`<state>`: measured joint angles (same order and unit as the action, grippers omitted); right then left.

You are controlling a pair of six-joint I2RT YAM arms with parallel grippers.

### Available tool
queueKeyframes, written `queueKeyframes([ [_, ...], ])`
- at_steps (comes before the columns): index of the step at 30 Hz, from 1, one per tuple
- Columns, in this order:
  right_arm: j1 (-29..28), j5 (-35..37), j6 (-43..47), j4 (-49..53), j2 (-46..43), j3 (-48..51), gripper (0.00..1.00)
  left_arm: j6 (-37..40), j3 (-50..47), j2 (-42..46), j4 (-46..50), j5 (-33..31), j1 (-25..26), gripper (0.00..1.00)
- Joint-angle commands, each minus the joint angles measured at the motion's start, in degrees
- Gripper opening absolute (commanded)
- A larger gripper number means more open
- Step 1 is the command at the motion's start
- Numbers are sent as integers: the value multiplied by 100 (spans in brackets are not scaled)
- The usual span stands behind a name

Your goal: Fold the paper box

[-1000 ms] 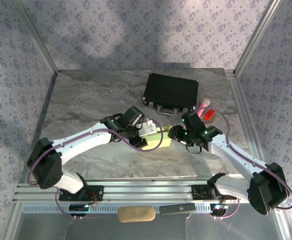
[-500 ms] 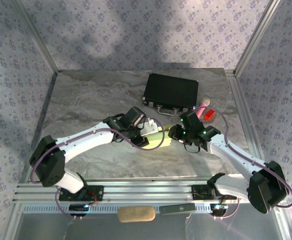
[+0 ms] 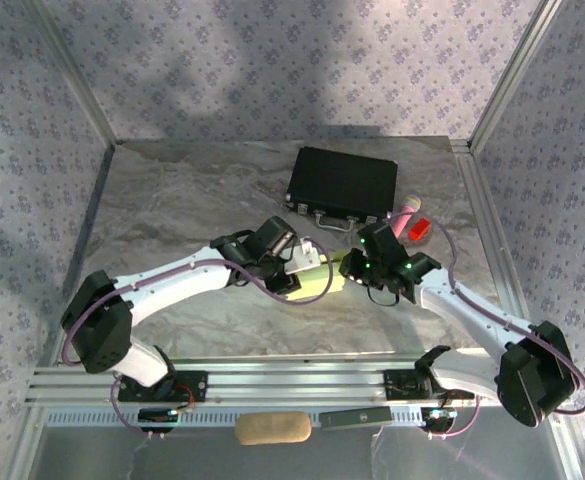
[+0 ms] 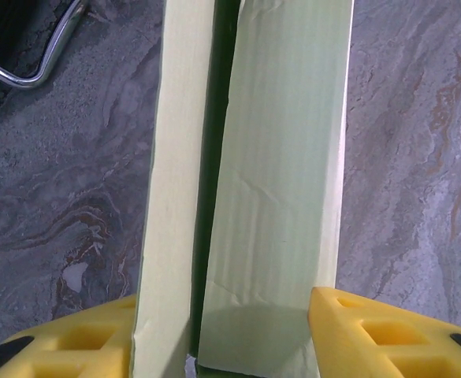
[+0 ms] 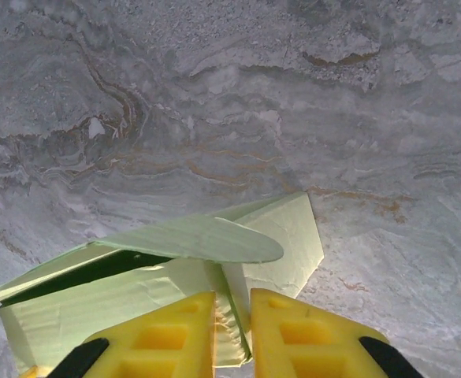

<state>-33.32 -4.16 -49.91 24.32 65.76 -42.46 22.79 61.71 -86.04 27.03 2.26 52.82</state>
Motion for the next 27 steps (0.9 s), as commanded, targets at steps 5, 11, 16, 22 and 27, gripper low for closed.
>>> queueKeyframes([
  [5, -59, 239, 200, 864, -4, -261, 18, -90, 38, -36, 80, -68, 176, 59],
  [11, -78, 210, 132, 771, 99, -210, 18, -81, 78, -176, 145, -151, 290, 63],
  [16, -82, 204, 143, 772, 216, -309, 17, -194, 116, -118, 47, -222, 212, 66],
  [22, -87, 222, 164, 829, 293, -430, 17, -208, 380, -43, 306, 626, 2, 71],
  [27, -78, 221, 128, 798, 337, -422, 17, -99, 602, -417, 620, 835, -4, 73],
])
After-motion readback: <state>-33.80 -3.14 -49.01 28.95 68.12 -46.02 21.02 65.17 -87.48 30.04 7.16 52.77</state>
